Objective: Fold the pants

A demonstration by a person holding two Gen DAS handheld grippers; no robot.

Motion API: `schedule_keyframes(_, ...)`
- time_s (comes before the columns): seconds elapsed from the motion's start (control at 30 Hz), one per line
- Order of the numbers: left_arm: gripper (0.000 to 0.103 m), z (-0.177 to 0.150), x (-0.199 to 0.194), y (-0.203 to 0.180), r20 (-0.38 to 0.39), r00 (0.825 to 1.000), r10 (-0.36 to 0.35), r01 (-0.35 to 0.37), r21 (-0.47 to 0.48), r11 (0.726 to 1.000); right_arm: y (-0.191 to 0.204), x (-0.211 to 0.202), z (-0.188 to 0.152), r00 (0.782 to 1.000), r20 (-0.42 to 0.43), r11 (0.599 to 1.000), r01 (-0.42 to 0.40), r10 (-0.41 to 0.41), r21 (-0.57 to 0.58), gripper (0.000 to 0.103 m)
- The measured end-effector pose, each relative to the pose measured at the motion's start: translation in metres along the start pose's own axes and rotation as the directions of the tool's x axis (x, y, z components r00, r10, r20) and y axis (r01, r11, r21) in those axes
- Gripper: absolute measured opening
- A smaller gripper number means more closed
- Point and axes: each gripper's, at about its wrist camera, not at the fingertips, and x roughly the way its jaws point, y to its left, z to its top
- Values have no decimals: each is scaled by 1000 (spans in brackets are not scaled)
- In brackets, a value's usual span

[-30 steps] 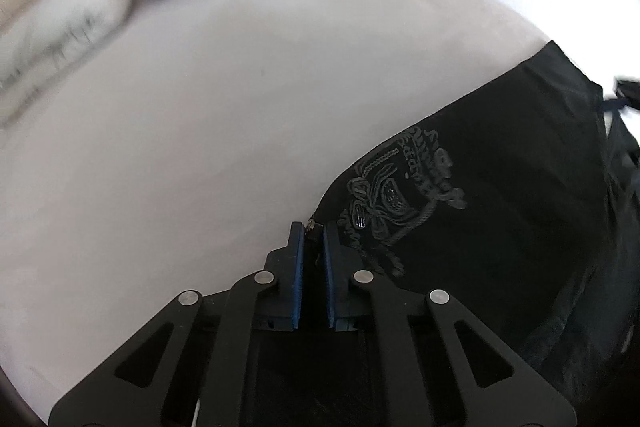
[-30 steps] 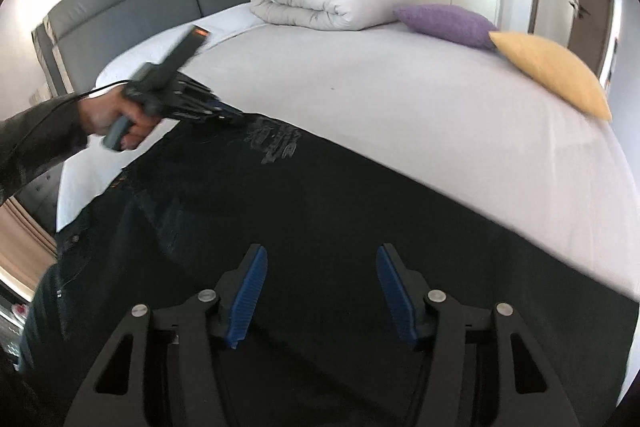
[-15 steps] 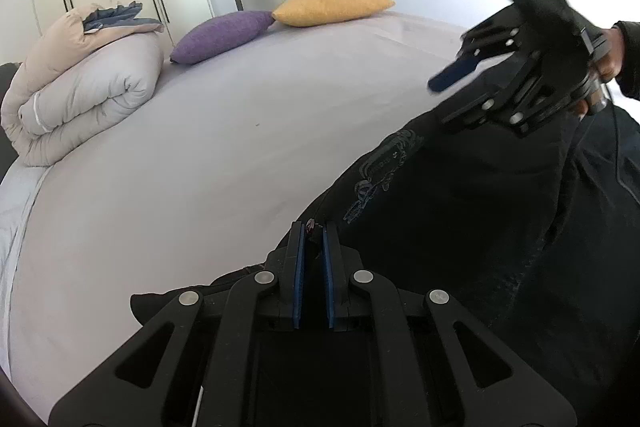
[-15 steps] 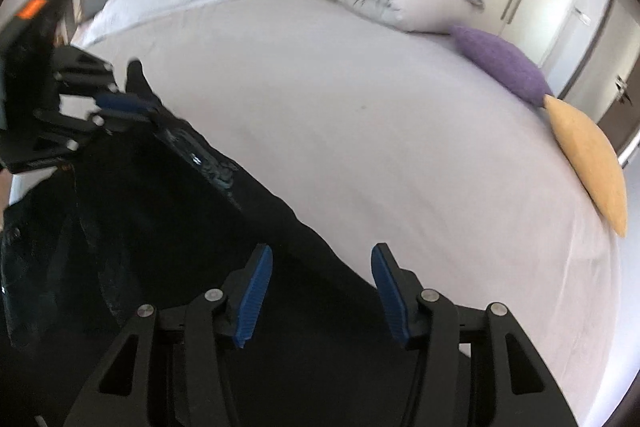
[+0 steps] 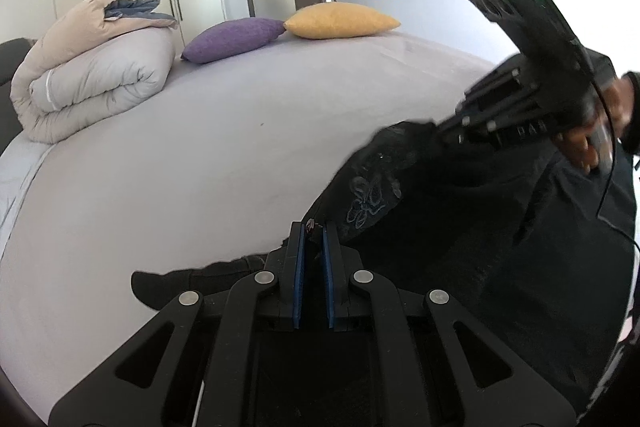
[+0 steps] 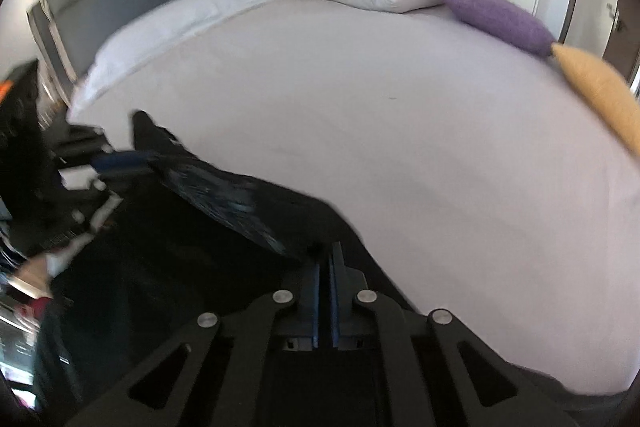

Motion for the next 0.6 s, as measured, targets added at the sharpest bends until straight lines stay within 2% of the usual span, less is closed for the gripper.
schedule_keyframes(0.07, 7, -6, -10, 0, 0, 1000, 2, -2, -13, 1000, 26, 4, -5, 1000, -7, 998, -31, 31, -48, 5)
schedule_keyframes(0.13, 7, -12, -20, 0, -6, 1000, 1, -1, -23, 1000, 49, 4, -13, 1000, -16, 994, -24, 23, -105, 5)
schedule_keyframes(0.23, 7, -30, -43, -7, -13, 1000, 1, -1, -5, 1000, 80, 0, -33, 999, -18, 969, 41, -47, -243, 5)
schedule_keyframes(0.27, 7, -36, -50, -11, -19, 1000, 3, -3, 7, 1000, 93, -4, -43, 996, -11, 946, 78, -86, -315, 5)
schedule_keyframes(0.3, 7, -44, -56, -15, -27, 1000, 6, -5, 21, 1000, 111, -8, -57, 990, 5, 899, 133, -144, -417, 5)
schedule_keyframes(0.37, 7, -64, -68, -26, -50, 999, 16, -12, 74, 997, 145, -12, -88, 964, 48, 760, 236, -261, -605, 5)
schedule_keyframes(0.4, 7, -71, -72, -32, -62, 998, 25, -19, 102, 995, 161, -12, -109, 943, 83, 654, 285, -322, -701, 5)
schedule_keyframes(0.47, 7, -91, -80, -46, -95, 995, 35, -19, 163, 986, 182, -10, -145, 908, 133, 471, 326, -397, -819, 4)
schedule_keyframes(0.5, 7, -102, -85, -54, -114, 993, 29, -6, 191, 982, 189, -9, -164, 897, 145, 401, 324, -417, -857, 4)
schedule_keyframes(0.6, 7, -126, -94, -74, -160, 987, 30, 11, 251, 968, 204, -12, -188, 897, 148, 348, 308, -417, -885, 4)
